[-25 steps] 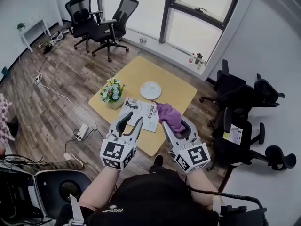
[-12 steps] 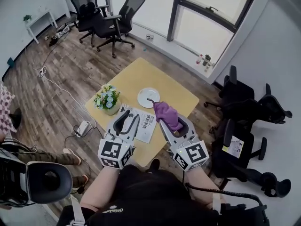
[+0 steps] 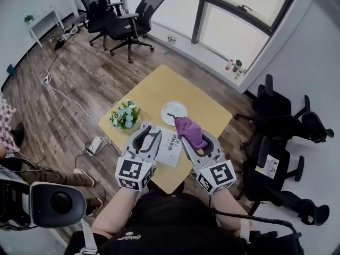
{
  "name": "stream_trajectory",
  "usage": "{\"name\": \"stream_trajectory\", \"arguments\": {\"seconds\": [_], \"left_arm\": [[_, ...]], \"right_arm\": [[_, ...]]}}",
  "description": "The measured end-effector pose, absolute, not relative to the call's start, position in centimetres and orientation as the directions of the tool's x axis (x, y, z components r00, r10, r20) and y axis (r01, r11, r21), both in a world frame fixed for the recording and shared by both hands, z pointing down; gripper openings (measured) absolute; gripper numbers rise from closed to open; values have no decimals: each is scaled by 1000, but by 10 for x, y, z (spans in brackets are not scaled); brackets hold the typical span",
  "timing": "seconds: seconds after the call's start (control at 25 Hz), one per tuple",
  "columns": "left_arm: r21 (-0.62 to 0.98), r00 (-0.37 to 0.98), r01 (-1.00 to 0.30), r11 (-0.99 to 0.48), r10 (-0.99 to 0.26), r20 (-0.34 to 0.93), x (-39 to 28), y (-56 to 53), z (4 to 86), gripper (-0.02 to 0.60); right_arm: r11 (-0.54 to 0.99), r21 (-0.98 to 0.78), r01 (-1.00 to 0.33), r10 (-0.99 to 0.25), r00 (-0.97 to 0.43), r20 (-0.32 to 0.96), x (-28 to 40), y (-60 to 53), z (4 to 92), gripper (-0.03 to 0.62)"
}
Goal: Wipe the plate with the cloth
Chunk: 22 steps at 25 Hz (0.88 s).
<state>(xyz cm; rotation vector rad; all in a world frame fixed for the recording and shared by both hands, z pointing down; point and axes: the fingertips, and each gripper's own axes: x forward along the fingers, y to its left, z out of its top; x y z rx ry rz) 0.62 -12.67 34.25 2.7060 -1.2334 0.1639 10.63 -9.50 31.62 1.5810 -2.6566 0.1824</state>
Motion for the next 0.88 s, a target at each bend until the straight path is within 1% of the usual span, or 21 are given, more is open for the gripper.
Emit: {"name": "stream_trajectory", "arguments": {"seconds": [0.16, 0.36, 0.56, 0.72, 0.88], "left_arm": [[121, 664, -747, -654, -723, 193, 7, -136, 359, 138], [116, 663, -743, -659, -702, 262, 9, -152, 391, 138], [151, 658, -745, -649, -680, 324, 12, -170, 436, 138], [203, 642, -758, -620, -653, 402, 8, -171, 482, 138], [226, 641, -759, -611, -640, 424, 15, -190, 517, 135]], "right_arm": [[460, -85, -884, -875, -468, 127, 102, -107, 331, 181], [460, -118, -880, -861, -475, 181, 101, -125, 361, 181], [446, -166, -880, -837, -475, 271, 102, -139, 413, 181], [455, -196, -869, -791, -495, 360, 94, -146, 460, 181], [485, -191, -853, -757, -519, 396, 88, -169, 497, 181]]}}
